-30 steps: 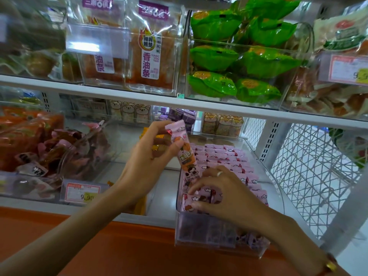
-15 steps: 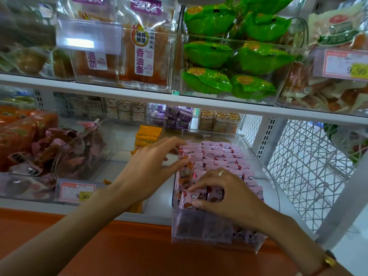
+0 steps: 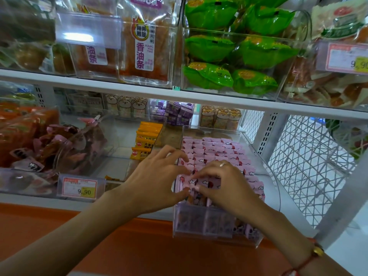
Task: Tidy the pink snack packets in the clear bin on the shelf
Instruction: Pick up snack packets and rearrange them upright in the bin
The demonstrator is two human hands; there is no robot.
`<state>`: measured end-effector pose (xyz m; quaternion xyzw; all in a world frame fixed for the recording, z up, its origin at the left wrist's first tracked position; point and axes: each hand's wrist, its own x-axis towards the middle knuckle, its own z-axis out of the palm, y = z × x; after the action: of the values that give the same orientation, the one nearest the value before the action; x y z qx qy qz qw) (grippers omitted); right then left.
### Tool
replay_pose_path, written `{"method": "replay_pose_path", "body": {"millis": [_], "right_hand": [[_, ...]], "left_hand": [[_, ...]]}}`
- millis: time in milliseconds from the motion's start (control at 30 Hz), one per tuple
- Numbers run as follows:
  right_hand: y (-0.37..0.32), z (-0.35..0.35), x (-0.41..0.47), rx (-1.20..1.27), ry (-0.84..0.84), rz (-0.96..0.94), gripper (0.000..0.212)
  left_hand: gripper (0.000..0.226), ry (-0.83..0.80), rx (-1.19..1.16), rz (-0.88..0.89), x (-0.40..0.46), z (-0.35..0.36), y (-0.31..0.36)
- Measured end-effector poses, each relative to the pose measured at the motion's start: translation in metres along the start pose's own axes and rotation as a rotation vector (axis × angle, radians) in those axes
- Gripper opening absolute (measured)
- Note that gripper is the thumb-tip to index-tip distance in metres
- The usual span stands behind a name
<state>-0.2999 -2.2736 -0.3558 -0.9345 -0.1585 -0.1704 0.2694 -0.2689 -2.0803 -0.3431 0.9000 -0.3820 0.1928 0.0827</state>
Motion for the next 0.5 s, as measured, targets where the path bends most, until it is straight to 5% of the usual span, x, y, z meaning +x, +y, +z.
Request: {"method": "replay_pose_path", "body": {"millis": [500], "right_hand": [[-0.001, 0.001, 0.003, -0.212, 0.035, -0.035, 0.037]], "left_hand": [[0.022, 0.147, -0.178, -0.126, -0.004, -0.009, 0.008]]}}
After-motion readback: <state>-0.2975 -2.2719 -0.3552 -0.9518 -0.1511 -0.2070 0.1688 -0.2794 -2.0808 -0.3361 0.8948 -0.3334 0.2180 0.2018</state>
